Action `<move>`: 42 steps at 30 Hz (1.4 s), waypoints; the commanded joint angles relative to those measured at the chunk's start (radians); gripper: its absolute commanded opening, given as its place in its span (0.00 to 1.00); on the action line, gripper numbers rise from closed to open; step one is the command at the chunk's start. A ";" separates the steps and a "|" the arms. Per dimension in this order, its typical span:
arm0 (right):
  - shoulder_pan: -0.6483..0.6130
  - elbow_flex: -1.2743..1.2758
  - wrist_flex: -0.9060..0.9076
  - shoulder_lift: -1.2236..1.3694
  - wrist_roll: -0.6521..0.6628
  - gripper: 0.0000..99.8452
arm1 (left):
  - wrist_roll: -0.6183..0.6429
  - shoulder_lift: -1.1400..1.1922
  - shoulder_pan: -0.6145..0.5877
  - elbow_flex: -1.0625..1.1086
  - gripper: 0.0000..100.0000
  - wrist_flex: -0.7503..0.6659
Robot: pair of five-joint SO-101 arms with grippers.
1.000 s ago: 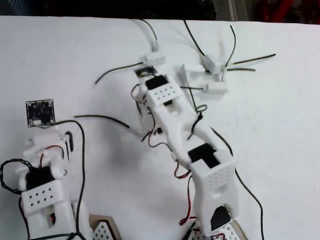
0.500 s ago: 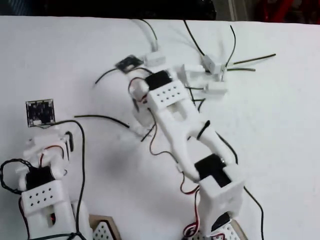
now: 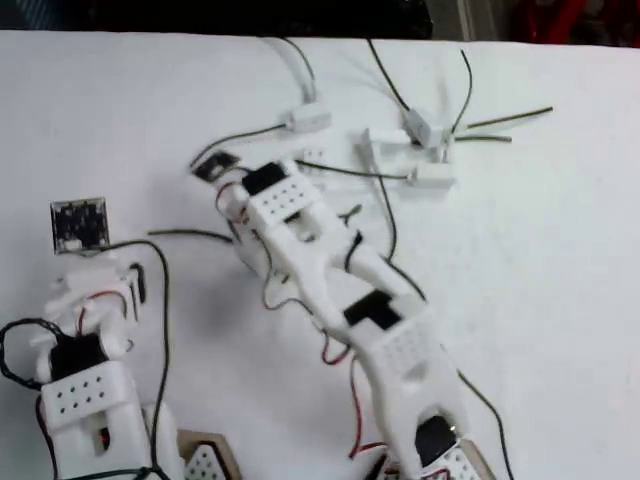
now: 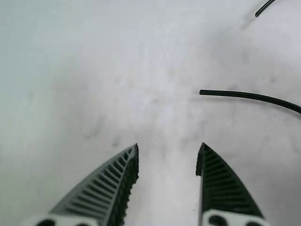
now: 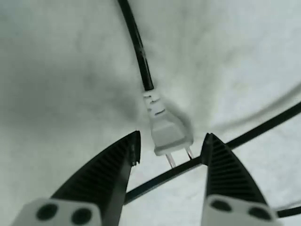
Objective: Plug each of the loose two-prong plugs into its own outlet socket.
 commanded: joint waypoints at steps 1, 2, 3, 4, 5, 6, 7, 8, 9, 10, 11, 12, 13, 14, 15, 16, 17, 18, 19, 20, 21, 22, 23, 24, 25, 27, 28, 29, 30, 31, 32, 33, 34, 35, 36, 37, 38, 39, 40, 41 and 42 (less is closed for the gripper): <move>-0.010 -0.089 -0.004 0.051 0.009 0.20 | 0.008 -0.021 -0.005 -0.006 0.21 -0.023; -0.010 -0.095 -0.002 0.068 0.011 0.19 | 0.008 -0.021 -0.005 -0.006 0.21 -0.023; -0.008 -0.100 -0.002 0.082 0.011 0.17 | 0.008 -0.021 -0.005 -0.006 0.21 -0.023; -0.007 -0.101 -0.002 0.090 0.011 0.13 | 0.008 -0.021 -0.005 -0.006 0.21 -0.023; -0.005 -0.101 -0.002 0.091 0.011 0.09 | 0.008 -0.021 -0.005 -0.006 0.21 -0.023; -0.005 -0.101 -0.002 0.091 0.012 0.04 | 0.008 -0.021 -0.005 -0.006 0.21 -0.023; -0.004 -0.103 0.002 0.085 0.032 0.01 | 0.008 -0.021 -0.005 -0.006 0.21 -0.023; -0.004 -0.103 0.025 0.073 0.061 0.02 | 0.008 -0.021 -0.005 -0.006 0.21 -0.023; -0.007 -0.101 0.059 0.054 0.083 0.03 | 0.008 -0.021 -0.005 -0.006 0.21 -0.023; -0.008 -0.101 0.085 0.033 0.097 0.02 | 0.008 -0.021 -0.005 -0.006 0.21 -0.023; -0.008 -0.101 0.108 0.007 0.098 0.02 | 0.008 -0.021 -0.005 -0.006 0.21 -0.023; -0.008 -0.101 0.131 -0.024 0.098 0.02 | 0.008 -0.021 -0.005 -0.006 0.21 -0.023; -0.007 -0.095 0.153 -0.059 0.098 0.02 | 0.008 -0.021 -0.005 -0.006 0.21 -0.023; -0.004 -0.095 0.171 -0.093 0.098 0.02 | 0.008 -0.021 -0.005 -0.006 0.21 -0.023; -0.001 -0.094 0.193 -0.127 0.098 0.02 | 0.008 -0.021 -0.005 -0.006 0.21 -0.023; 0.002 -0.094 0.216 -0.160 0.098 0.02 | 0.008 -0.021 -0.005 -0.006 0.21 -0.023; 0.007 -0.092 0.237 -0.194 0.098 0.02 | 0.008 -0.021 -0.005 -0.006 0.21 -0.023; 0.013 -0.081 0.243 -0.228 0.097 0.02 | 0.008 -0.021 -0.005 -0.006 0.21 -0.023; 0.016 -0.057 0.243 -0.268 0.094 0.02 | 0.008 -0.021 -0.005 -0.006 0.21 -0.023; 0.022 -0.025 0.243 -0.311 0.083 0.02 | 0.008 -0.021 -0.005 -0.006 0.21 -0.021; 0.027 0.015 0.240 -0.352 0.077 0.02 | 0.008 -0.021 -0.005 -0.006 0.21 -0.021; 0.028 0.058 0.236 -0.395 0.072 0.02 | 0.008 -0.021 -0.005 -0.006 0.21 -0.021; 0.031 0.103 0.234 -0.440 0.069 0.02 | 0.008 -0.021 -0.005 -0.006 0.21 -0.021; 0.031 0.146 0.231 -0.486 0.069 0.02 | 0.008 -0.021 -0.005 -0.006 0.21 -0.021; 0.033 0.192 0.231 -0.533 0.063 0.02 | 0.008 -0.021 -0.005 -0.006 0.21 -0.021; 0.042 0.279 0.228 -0.628 0.026 0.02 | 0.008 -0.021 -0.005 -0.006 0.21 -0.021; 0.050 0.321 0.219 -0.674 0.008 0.02 | 0.008 -0.021 -0.005 -0.006 0.21 -0.021; 0.056 0.364 0.202 -0.717 -0.009 0.02 | 0.008 -0.021 -0.005 -0.006 0.21 -0.021; 0.068 0.408 0.183 -0.762 -0.026 0.02 | 0.008 -0.021 -0.005 -0.006 0.21 -0.021; 0.085 0.454 0.162 -0.803 -0.038 0.02 | 0.008 -0.021 -0.005 -0.006 0.21 -0.021; 0.101 0.500 0.137 -0.842 -0.055 0.02 | 0.008 -0.021 -0.005 -0.006 0.21 -0.021; 0.117 0.548 0.111 -0.878 -0.072 0.02 | 0.008 -0.021 -0.005 -0.005 0.21 -0.021; 0.140 0.595 0.084 -0.912 -0.089 0.02 | 0.008 -0.021 -0.005 -0.005 0.21 -0.021; 0.160 0.640 0.056 -0.943 -0.106 0.02 | 0.008 -0.021 -0.005 -0.005 0.21 -0.021; 0.182 0.687 0.027 -0.972 -0.123 0.02 | 0.008 -0.021 -0.005 -0.005 0.21 -0.021; 0.205 0.733 -0.005 -0.998 -0.138 0.02 | 0.008 -0.021 -0.005 -0.005 0.21 -0.021; 0.225 0.781 -0.041 -1.021 -0.150 0.02 | 0.008 -0.021 -0.005 -0.005 0.21 -0.021; 0.245 0.832 -0.082 -1.040 -0.160 0.02 | 0.008 -0.021 -0.005 -0.005 0.21 -0.021; 0.262 0.882 -0.125 -1.053 -0.169 0.02 | 0.008 -0.021 -0.005 -0.005 0.21 -0.021; 0.278 0.937 -0.173 -1.067 -0.176 0.02 | 0.008 -0.021 -0.005 -0.005 0.21 -0.021; 0.291 0.993 -0.222 -1.075 -0.183 0.02 | 0.008 -0.021 -0.005 -0.005 0.21 -0.021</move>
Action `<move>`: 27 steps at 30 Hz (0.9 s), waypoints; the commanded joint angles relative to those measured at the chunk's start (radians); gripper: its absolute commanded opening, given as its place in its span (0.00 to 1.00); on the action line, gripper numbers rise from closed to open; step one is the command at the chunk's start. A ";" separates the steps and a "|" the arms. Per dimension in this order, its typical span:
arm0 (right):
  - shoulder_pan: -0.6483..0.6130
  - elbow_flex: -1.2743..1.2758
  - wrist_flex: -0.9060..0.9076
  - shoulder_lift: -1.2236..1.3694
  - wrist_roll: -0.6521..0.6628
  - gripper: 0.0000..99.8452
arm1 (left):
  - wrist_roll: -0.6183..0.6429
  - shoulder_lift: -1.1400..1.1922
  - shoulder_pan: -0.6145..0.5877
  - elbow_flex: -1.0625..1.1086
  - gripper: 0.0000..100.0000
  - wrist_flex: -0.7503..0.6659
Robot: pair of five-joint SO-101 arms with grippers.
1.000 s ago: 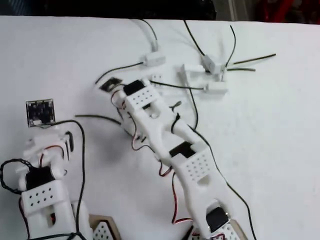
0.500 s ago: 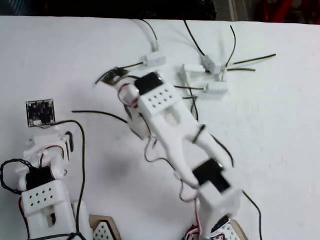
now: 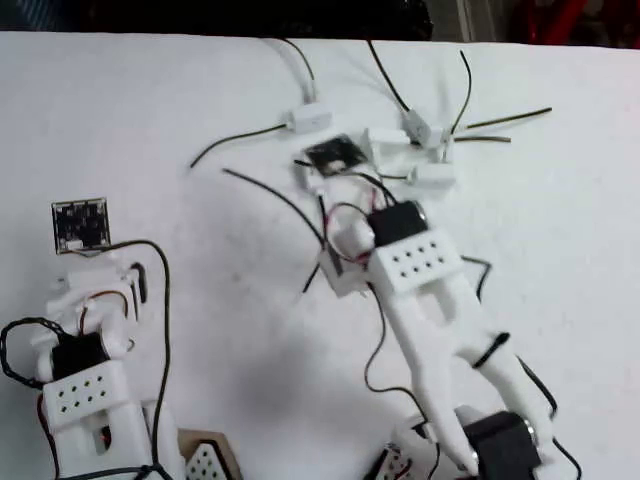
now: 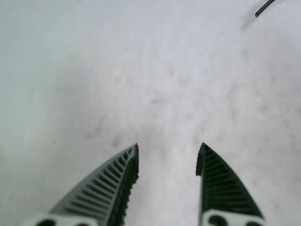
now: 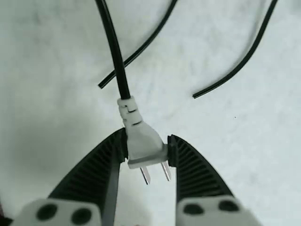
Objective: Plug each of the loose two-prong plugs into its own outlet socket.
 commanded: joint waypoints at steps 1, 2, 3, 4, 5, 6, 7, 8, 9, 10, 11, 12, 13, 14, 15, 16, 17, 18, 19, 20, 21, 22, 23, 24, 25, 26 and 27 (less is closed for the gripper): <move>0.056 0.164 -0.165 -0.067 -0.026 0.02 | 0.008 -0.021 -0.005 -0.005 0.21 -0.021; 0.061 0.212 -0.211 -0.065 -0.025 0.02 | 0.008 -0.021 -0.005 -0.005 0.21 -0.021; 0.061 0.259 -0.259 -0.064 -0.023 0.02 | 0.008 -0.021 -0.005 -0.005 0.21 -0.021; 0.061 0.298 -0.302 -0.059 -0.023 0.02 | 0.008 -0.021 -0.005 -0.005 0.21 -0.021; 0.056 0.327 -0.332 -0.056 -0.025 0.02 | 0.008 -0.021 -0.005 -0.005 0.21 -0.021; 0.051 0.345 -0.348 -0.051 -0.025 0.02 | 0.008 -0.021 -0.005 -0.005 0.21 -0.021; 0.044 0.353 -0.349 -0.047 -0.025 0.03 | 0.008 -0.021 -0.005 -0.005 0.21 -0.021; 0.033 0.354 -0.343 -0.044 -0.025 0.05 | 0.008 -0.021 -0.005 -0.005 0.21 -0.021; 0.024 0.354 -0.323 -0.042 -0.025 0.08 | 0.008 -0.021 -0.005 -0.005 0.21 -0.021; 0.010 0.353 -0.300 -0.045 -0.025 0.10 | 0.008 -0.021 -0.005 -0.005 0.21 -0.021; -0.004 0.351 -0.280 -0.051 -0.021 0.12 | 0.008 -0.021 -0.005 -0.005 0.21 -0.021; -0.021 0.351 -0.263 -0.051 -0.018 0.13 | 0.008 -0.021 -0.005 -0.005 0.21 -0.021; -0.036 0.348 -0.249 -0.051 -0.018 0.13 | 0.008 -0.021 -0.005 -0.005 0.21 -0.021; -0.050 0.344 -0.239 -0.051 -0.017 0.13 | 0.008 -0.021 -0.005 -0.005 0.21 -0.021; -0.059 0.342 -0.232 -0.051 -0.017 0.13 | 0.008 -0.021 -0.005 -0.005 0.21 -0.021; -0.068 0.341 -0.228 -0.051 -0.017 0.13 | 0.008 -0.021 -0.005 -0.005 0.21 -0.021; -0.073 0.341 -0.228 -0.051 -0.017 0.13 | 0.008 -0.021 -0.005 -0.005 0.21 -0.021; -0.073 0.341 -0.228 -0.048 -0.017 0.13 | 0.008 -0.021 -0.005 -0.005 0.21 -0.021; -0.071 0.341 -0.228 -0.047 -0.017 0.13 | 0.008 -0.021 -0.005 -0.005 0.21 -0.021; -0.068 0.341 -0.228 -0.044 -0.015 0.13 | 0.008 -0.021 -0.005 -0.005 0.21 -0.021; -0.065 0.341 -0.228 -0.042 -0.015 0.13 | 0.008 -0.021 -0.005 -0.005 0.21 -0.021; -0.064 0.341 -0.226 -0.042 -0.015 0.13 | 0.008 -0.021 -0.005 -0.005 0.21 -0.021; -0.065 0.341 -0.211 -0.042 -0.015 0.13 | 0.008 -0.021 -0.005 -0.005 0.21 -0.021; -0.071 0.341 -0.193 -0.045 -0.015 0.13 | 0.008 -0.021 -0.005 -0.005 0.21 -0.021; -0.079 0.341 -0.177 -0.051 -0.015 0.13 | 0.008 -0.021 -0.005 -0.005 0.21 -0.021; -0.093 0.339 -0.162 -0.053 -0.015 0.13 | 0.008 -0.021 -0.005 -0.005 0.21 -0.021; -0.105 0.328 -0.142 -0.053 -0.015 0.13 | 0.008 -0.021 -0.005 -0.005 0.21 -0.021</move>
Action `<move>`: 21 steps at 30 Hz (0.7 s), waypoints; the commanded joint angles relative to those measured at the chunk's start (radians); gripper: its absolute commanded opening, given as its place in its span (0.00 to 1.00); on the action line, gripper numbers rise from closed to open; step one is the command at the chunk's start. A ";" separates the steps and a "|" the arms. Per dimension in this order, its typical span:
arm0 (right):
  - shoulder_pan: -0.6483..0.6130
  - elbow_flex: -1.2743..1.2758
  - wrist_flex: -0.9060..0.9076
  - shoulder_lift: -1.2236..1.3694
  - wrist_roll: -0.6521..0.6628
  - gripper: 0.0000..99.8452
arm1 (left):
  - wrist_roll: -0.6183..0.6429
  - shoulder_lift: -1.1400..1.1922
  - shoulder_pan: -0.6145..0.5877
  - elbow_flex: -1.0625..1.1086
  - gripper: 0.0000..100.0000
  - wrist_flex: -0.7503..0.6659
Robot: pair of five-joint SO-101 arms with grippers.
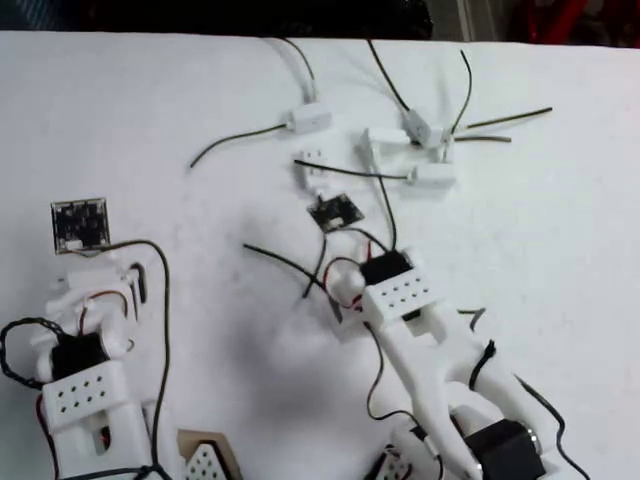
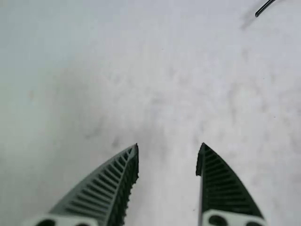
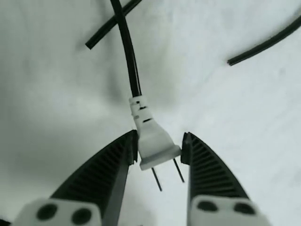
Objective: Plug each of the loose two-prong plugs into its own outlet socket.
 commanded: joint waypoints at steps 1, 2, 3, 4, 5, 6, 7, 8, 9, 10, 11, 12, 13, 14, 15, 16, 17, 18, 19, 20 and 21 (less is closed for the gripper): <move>-0.044 -0.041 0.068 -0.024 0.003 0.14 | 0.008 -0.021 -0.005 -0.005 0.21 -0.021; -0.050 -0.055 0.090 -0.024 0.003 0.15 | 0.008 -0.021 -0.005 -0.005 0.21 -0.021; -0.054 -0.071 0.113 -0.024 0.003 0.17 | 0.008 -0.021 -0.005 -0.005 0.21 -0.021; -0.054 -0.086 0.137 -0.024 0.003 0.20 | 0.008 -0.021 -0.005 -0.005 0.21 -0.021; -0.054 -0.100 0.160 -0.024 0.003 0.22 | 0.008 -0.021 -0.005 -0.005 0.21 -0.021; -0.054 -0.110 0.179 -0.024 0.003 0.24 | 0.008 -0.021 -0.005 -0.005 0.21 -0.021; -0.054 -0.121 0.194 -0.024 0.003 0.24 | 0.008 -0.021 -0.005 -0.005 0.21 -0.021; -0.054 -0.130 0.205 -0.024 0.003 0.24 | 0.008 -0.021 -0.005 -0.005 0.21 -0.021; -0.054 -0.137 0.211 -0.024 0.011 0.24 | 0.008 -0.021 -0.005 -0.005 0.21 -0.021; -0.056 -0.137 0.211 -0.024 0.034 0.23 | 0.008 -0.021 -0.005 -0.005 0.21 -0.021; -0.061 -0.137 0.211 -0.024 0.064 0.22 | 0.008 -0.021 -0.005 -0.005 0.21 -0.021; -0.071 -0.137 0.211 -0.024 0.091 0.20 | 0.008 -0.021 -0.005 -0.005 0.21 -0.021; -0.087 -0.133 0.211 -0.024 0.110 0.19 | 0.008 -0.021 -0.005 -0.005 0.21 -0.021; -0.105 -0.133 0.211 -0.024 0.127 0.17 | 0.008 -0.021 -0.005 -0.005 0.21 -0.021; -0.127 -0.133 0.211 -0.024 0.143 0.16 | 0.008 -0.021 -0.005 -0.005 0.21 -0.021; -0.145 -0.132 0.206 -0.024 0.150 0.14 | 0.008 -0.021 -0.005 -0.005 0.21 -0.021; -0.160 -0.130 0.205 -0.019 0.157 0.13 | 0.008 -0.021 -0.005 -0.005 0.21 -0.021; -0.170 -0.126 0.202 -0.015 0.160 0.13 | 0.008 -0.021 -0.005 -0.005 0.21 -0.021; -0.176 -0.117 0.186 -0.015 0.167 0.13 | 0.008 -0.021 -0.005 -0.005 0.21 -0.021; -0.176 -0.097 0.162 -0.015 0.176 0.13 | 0.008 -0.021 -0.005 -0.005 0.21 -0.021; -0.173 -0.074 0.134 -0.013 0.190 0.13 | 0.008 -0.021 -0.005 -0.005 0.21 -0.021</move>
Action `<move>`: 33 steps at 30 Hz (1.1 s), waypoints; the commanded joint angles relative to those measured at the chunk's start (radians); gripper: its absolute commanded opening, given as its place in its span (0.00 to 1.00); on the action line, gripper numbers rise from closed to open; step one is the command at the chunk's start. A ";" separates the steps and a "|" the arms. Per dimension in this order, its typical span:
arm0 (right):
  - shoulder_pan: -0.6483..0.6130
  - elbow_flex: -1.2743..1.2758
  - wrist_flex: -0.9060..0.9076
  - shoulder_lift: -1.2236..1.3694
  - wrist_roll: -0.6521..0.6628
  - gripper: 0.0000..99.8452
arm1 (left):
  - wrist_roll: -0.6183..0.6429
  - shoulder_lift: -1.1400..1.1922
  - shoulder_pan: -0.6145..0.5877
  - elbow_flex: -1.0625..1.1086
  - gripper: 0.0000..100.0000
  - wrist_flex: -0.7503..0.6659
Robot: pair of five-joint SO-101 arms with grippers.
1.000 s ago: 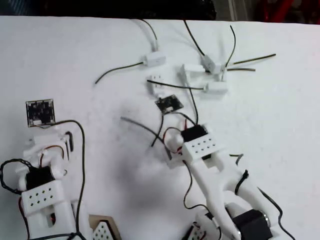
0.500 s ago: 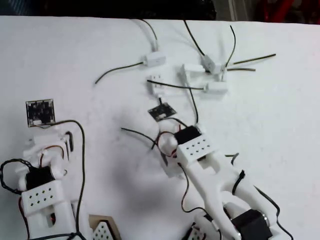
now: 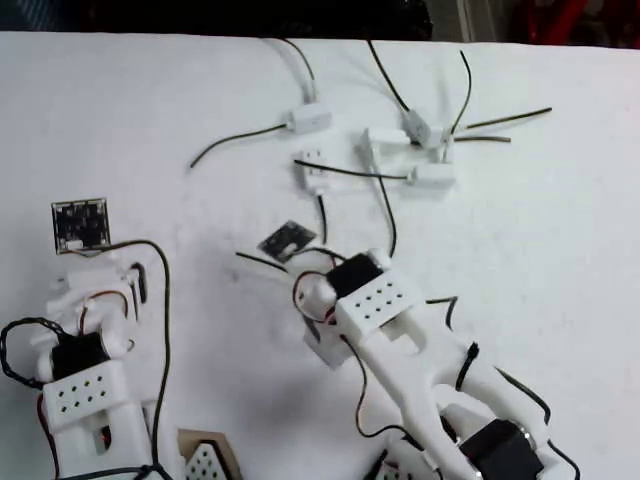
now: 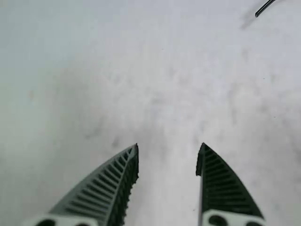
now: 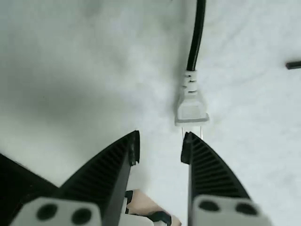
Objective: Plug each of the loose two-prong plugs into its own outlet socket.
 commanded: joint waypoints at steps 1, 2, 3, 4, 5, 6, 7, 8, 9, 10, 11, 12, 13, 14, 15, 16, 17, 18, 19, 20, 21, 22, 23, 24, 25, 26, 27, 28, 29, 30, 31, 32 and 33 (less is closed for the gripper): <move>-0.008 0.043 -0.081 -0.013 0.051 0.13 | 0.008 -0.021 -0.005 -0.005 0.21 -0.021; -0.008 0.074 -0.111 -0.013 0.066 0.13 | 0.008 -0.021 -0.005 -0.005 0.21 -0.021; -0.007 0.103 -0.140 -0.013 0.080 0.13 | 0.008 -0.021 -0.005 -0.005 0.21 -0.021; -0.005 0.126 -0.166 -0.013 0.091 0.13 | 0.008 -0.021 -0.005 -0.005 0.21 -0.021; 0.007 0.147 -0.188 -0.013 0.094 0.13 | 0.008 -0.021 -0.005 -0.005 0.21 -0.021; 0.024 0.163 -0.206 -0.013 0.101 0.13 | 0.008 -0.021 -0.005 -0.005 0.21 -0.021; 0.044 0.172 -0.220 -0.013 0.112 0.13 | 0.008 -0.021 -0.005 -0.005 0.21 -0.021; 0.068 0.180 -0.229 -0.013 0.129 0.13 | 0.008 -0.021 -0.005 -0.005 0.21 -0.021; 0.091 0.184 -0.237 -0.012 0.144 0.13 | 0.008 -0.021 -0.005 -0.005 0.21 -0.021; 0.116 0.187 -0.239 -0.012 0.160 0.14 | 0.008 -0.021 -0.005 -0.005 0.21 -0.021; 0.137 0.187 -0.239 -0.012 0.172 0.16 | 0.008 -0.021 -0.005 -0.005 0.21 -0.021; 0.153 0.189 -0.239 -0.012 0.181 0.18 | 0.008 -0.021 -0.005 -0.005 0.21 -0.021; 0.162 0.189 -0.239 -0.012 0.187 0.19 | 0.008 -0.021 -0.005 -0.005 0.21 -0.021; 0.165 0.189 -0.237 -0.012 0.195 0.20 | 0.008 -0.021 -0.005 -0.005 0.21 -0.021; 0.163 0.189 -0.237 -0.012 0.199 0.19 | 0.008 -0.021 -0.005 -0.005 0.21 -0.021; 0.160 0.189 -0.237 -0.012 0.199 0.19 | 0.008 -0.021 -0.005 -0.005 0.21 -0.021; 0.150 0.189 -0.237 -0.012 0.199 0.18 | 0.008 -0.021 -0.005 -0.005 0.21 -0.021; 0.134 0.189 -0.237 -0.012 0.199 0.18 | 0.008 -0.021 -0.005 -0.005 0.21 -0.021; 0.117 0.189 -0.237 -0.012 0.195 0.18 | 0.008 -0.021 -0.005 -0.005 0.21 -0.021; 0.101 0.189 -0.237 -0.012 0.192 0.18 | 0.008 -0.021 -0.005 -0.005 0.21 -0.021; 0.090 0.189 -0.237 -0.012 0.192 0.18 | 0.008 -0.021 -0.005 -0.005 0.21 -0.021; 0.085 0.189 -0.237 -0.012 0.192 0.18 | 0.008 -0.021 -0.005 -0.005 0.21 -0.021; 0.085 0.186 -0.239 -0.013 0.192 0.18 | 0.008 -0.021 -0.005 -0.005 0.21 -0.021; 0.088 0.183 -0.239 -0.018 0.192 0.18 | 0.008 -0.021 -0.005 -0.005 0.21 -0.021; 0.094 0.180 -0.239 -0.024 0.192 0.18 | 0.008 -0.021 -0.005 -0.005 0.21 -0.021; 0.094 0.166 -0.232 -0.024 0.192 0.18 | 0.008 -0.021 -0.005 -0.005 0.21 -0.021; 0.093 0.155 -0.228 -0.024 0.190 0.18 | 0.008 -0.021 -0.005 -0.005 0.21 -0.021; 0.091 0.140 -0.214 -0.024 0.190 0.18 | 0.008 -0.021 -0.005 -0.005 0.21 -0.021; 0.087 0.126 -0.197 -0.024 0.190 0.18 | 0.008 -0.021 -0.005 -0.005 0.21 -0.021; 0.077 0.109 -0.183 -0.024 0.190 0.18 | 0.008 -0.021 -0.005 -0.005 0.21 -0.021; 0.070 0.094 -0.173 -0.024 0.190 0.18 | 0.008 -0.021 -0.005 -0.005 0.21 -0.021; 0.065 0.081 -0.166 -0.024 0.189 0.18 | 0.008 -0.021 -0.005 -0.005 0.21 -0.021; 0.058 0.069 -0.166 -0.024 0.189 0.18 | 0.008 -0.021 -0.005 -0.005 0.21 -0.021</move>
